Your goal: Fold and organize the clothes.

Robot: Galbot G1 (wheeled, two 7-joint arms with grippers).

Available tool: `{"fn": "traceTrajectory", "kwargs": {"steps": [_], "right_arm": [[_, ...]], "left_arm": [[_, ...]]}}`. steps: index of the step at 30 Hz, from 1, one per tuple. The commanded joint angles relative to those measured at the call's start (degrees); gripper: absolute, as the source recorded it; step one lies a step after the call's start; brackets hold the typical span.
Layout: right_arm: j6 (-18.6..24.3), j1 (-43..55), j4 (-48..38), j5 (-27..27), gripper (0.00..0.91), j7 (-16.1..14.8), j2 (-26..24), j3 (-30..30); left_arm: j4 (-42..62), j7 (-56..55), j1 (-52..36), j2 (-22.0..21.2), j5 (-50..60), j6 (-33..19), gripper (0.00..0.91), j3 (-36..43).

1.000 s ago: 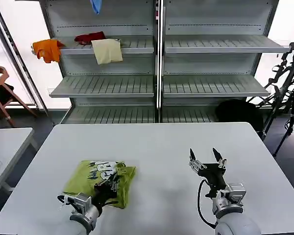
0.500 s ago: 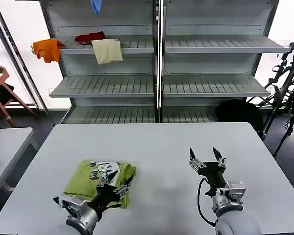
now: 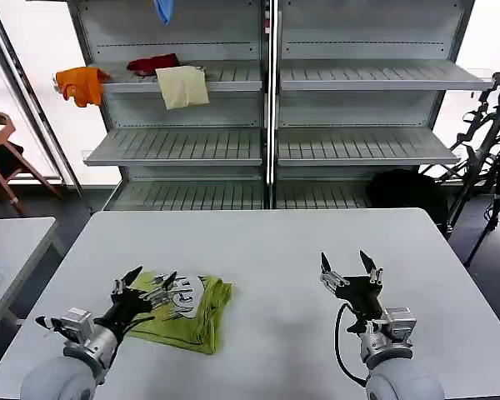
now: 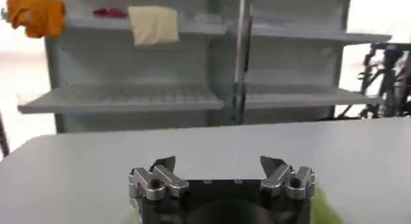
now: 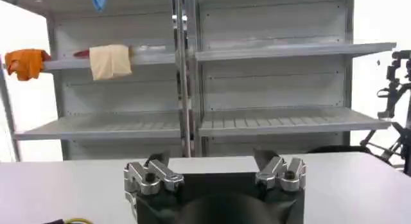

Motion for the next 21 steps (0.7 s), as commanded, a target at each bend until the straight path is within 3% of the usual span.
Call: {"fn": "traceTrajectory", "kwargs": {"steps": [1,13,17,21], "right_arm": [[-0.1,-0.2,0.0,-0.2,0.907,0.0,0.1,0.0],[0.1,-0.4,0.1,-0.4,0.907,0.1,0.4,-0.3],[0.1,-0.5,0.1,-0.4,0.907,0.1,0.4,-0.3],[0.1,-0.8,0.3,-0.3,0.907,0.2,0.7,-0.3]], "left_arm": [[11.0,1.5,-1.1,1.0,-1.9,-1.3,0.907,-4.7],[10.7,1.1,0.6,1.1,-5.5,0.8,0.887,-5.4],[9.7,1.0,1.6,0.6,-6.3,1.4,0.725,-4.8],[9.7,0.6,1.7,0.2,-5.8,2.1,0.645,-4.3]]}}
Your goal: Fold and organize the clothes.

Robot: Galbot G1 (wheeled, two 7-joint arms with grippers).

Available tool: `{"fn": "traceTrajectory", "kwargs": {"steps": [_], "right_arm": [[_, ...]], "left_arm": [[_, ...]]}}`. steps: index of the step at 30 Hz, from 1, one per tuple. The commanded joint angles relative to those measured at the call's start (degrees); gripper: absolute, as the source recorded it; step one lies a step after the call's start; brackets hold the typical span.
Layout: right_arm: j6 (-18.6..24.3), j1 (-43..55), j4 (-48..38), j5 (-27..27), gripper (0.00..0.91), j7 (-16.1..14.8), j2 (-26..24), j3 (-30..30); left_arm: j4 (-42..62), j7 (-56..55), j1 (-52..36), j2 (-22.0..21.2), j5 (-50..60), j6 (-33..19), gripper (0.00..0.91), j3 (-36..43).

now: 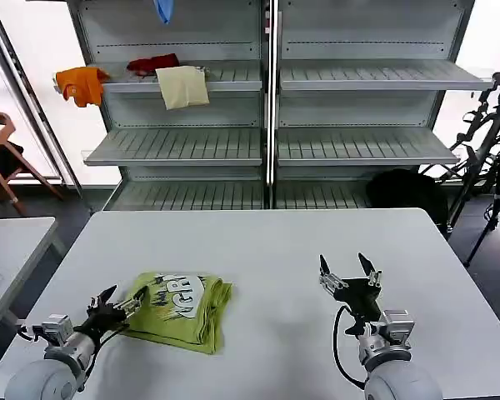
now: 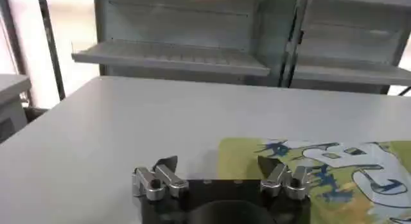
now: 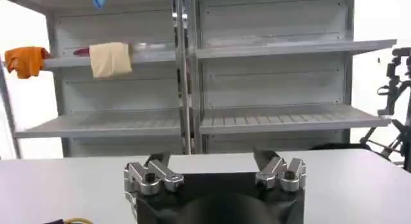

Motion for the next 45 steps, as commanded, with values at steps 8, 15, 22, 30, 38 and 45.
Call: {"fn": "traceTrajectory", "kwargs": {"steps": [8,15,22,30,38,45], "right_arm": [[0.3,-0.3,0.0,0.1,0.907,0.1,0.3,0.2],[0.3,-0.1,-0.1,0.2,0.907,0.0,0.2,0.2],[0.2,0.0,-0.1,0.2,0.907,0.0,0.2,0.4],[0.3,0.1,-0.2,0.2,0.907,0.0,0.2,0.5],[0.2,0.6,-0.2,0.2,0.907,0.1,0.0,0.5],[0.2,0.8,-0.3,0.2,0.907,-0.1,-0.1,0.7]], "left_arm": [[0.3,-0.1,1.9,-0.7,-4.4,1.9,0.050,-0.4],[-1.0,-0.2,2.5,-1.2,-10.4,2.9,0.020,-0.6],[-1.1,-1.4,2.3,-1.8,-13.9,1.3,0.020,-0.3],[-0.8,-1.0,2.1,-1.9,-12.9,-4.9,0.000,-0.8],[0.5,3.4,2.3,-0.1,-3.1,-9.5,0.000,-5.1],[2.5,5.7,1.0,4.7,-1.3,-9.5,0.000,-12.6]]}}
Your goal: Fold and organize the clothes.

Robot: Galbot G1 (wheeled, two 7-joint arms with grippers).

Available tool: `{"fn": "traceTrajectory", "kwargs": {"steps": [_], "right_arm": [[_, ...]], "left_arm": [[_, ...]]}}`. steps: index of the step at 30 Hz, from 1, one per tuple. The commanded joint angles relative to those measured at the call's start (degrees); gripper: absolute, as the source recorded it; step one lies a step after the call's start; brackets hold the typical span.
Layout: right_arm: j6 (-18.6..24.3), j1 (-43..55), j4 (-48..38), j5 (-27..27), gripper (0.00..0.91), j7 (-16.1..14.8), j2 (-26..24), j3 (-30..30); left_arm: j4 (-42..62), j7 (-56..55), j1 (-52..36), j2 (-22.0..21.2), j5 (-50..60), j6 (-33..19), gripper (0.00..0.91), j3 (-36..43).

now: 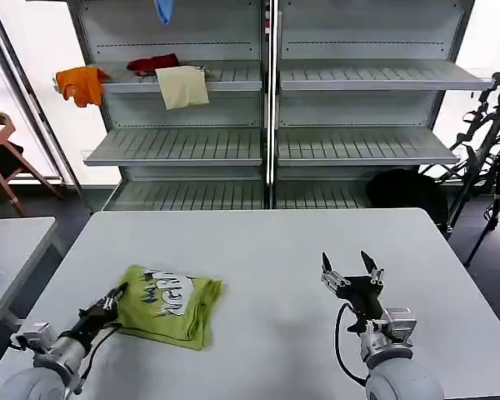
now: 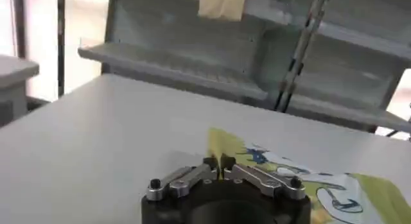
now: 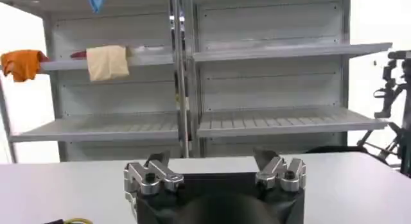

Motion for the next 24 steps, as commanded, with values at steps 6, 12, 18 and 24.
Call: {"fn": "traceTrajectory", "kwargs": {"steps": [6,12,18,24], "right_arm": [[0.1,0.0,-0.3,0.2,0.907,-0.3,0.0,0.4],[0.5,-0.3,-0.4,0.3,0.907,-0.6,0.1,1.0],[1.4,-1.1,-0.6,0.5,0.907,-0.7,0.1,1.5],[1.9,-2.5,-0.2,0.6,0.907,-0.7,0.3,2.4]], "left_arm": [[4.9,5.4,-2.1,9.6,10.0,-4.3,0.000,-13.7],[6.1,7.7,-4.2,15.2,17.6,-5.2,0.000,-18.7],[-0.5,7.8,-4.6,16.3,27.7,-4.1,0.000,-19.8],[-9.3,9.3,0.0,9.1,50.1,-7.4,0.000,-8.3]]}}
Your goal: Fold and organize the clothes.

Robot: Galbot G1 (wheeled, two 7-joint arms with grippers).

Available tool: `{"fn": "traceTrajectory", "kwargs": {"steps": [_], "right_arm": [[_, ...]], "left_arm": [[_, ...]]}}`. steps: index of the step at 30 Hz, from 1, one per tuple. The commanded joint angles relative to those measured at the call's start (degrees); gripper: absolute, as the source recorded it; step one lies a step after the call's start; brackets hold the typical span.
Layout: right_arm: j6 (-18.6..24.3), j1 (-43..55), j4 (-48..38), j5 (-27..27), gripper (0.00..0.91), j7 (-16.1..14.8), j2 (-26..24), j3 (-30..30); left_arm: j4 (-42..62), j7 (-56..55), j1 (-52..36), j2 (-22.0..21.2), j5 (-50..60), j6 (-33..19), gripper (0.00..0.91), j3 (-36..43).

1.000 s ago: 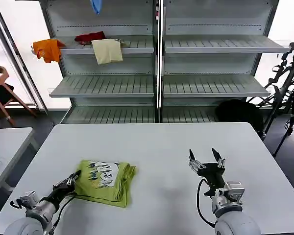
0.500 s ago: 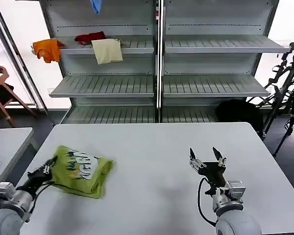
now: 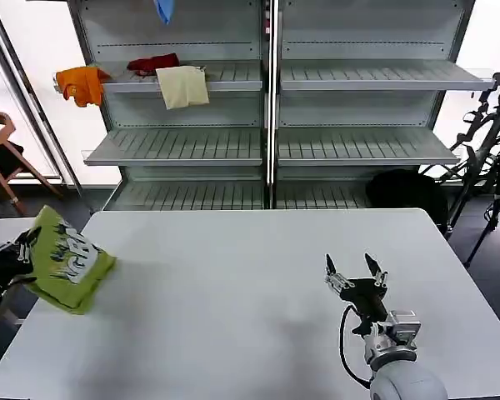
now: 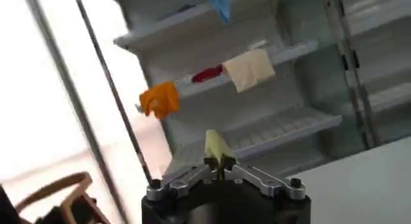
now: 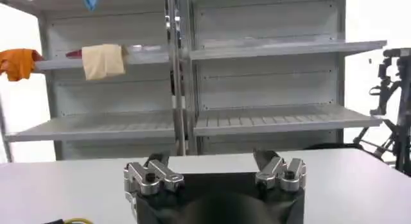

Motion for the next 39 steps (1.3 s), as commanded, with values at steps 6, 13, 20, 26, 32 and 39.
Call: {"fn": "traceTrajectory", "kwargs": {"steps": [6,13,20,26,32,39], "right_arm": [[1.9,-4.2,0.0,0.2,0.907,-0.1,0.2,2.5],[2.0,-4.7,0.3,0.1,0.907,0.4,0.3,2.8],[1.8,-4.8,1.3,-0.4,0.907,0.4,0.1,2.4],[0.3,-4.1,2.5,-0.2,0.907,0.4,0.1,0.2],[-3.5,-3.1,3.3,2.2,0.907,0.4,1.3,-1.9],[-7.9,-0.5,2.5,16.6,0.907,3.4,3.1,-5.0]], "left_arm": [[-8.8,-0.4,1.5,-14.5,43.9,-5.2,0.000,31.5],[-12.6,-6.0,-8.3,-18.6,26.6,6.2,0.010,48.2],[-9.5,-14.1,-12.6,-19.1,14.7,10.5,0.010,53.0],[-6.9,-20.8,-16.2,-20.6,9.3,11.7,0.212,56.7],[-6.4,-23.0,-19.9,-22.6,5.0,11.0,0.907,59.3],[-12.6,-23.0,-22.8,-20.0,-3.7,10.7,0.907,56.1]]}}
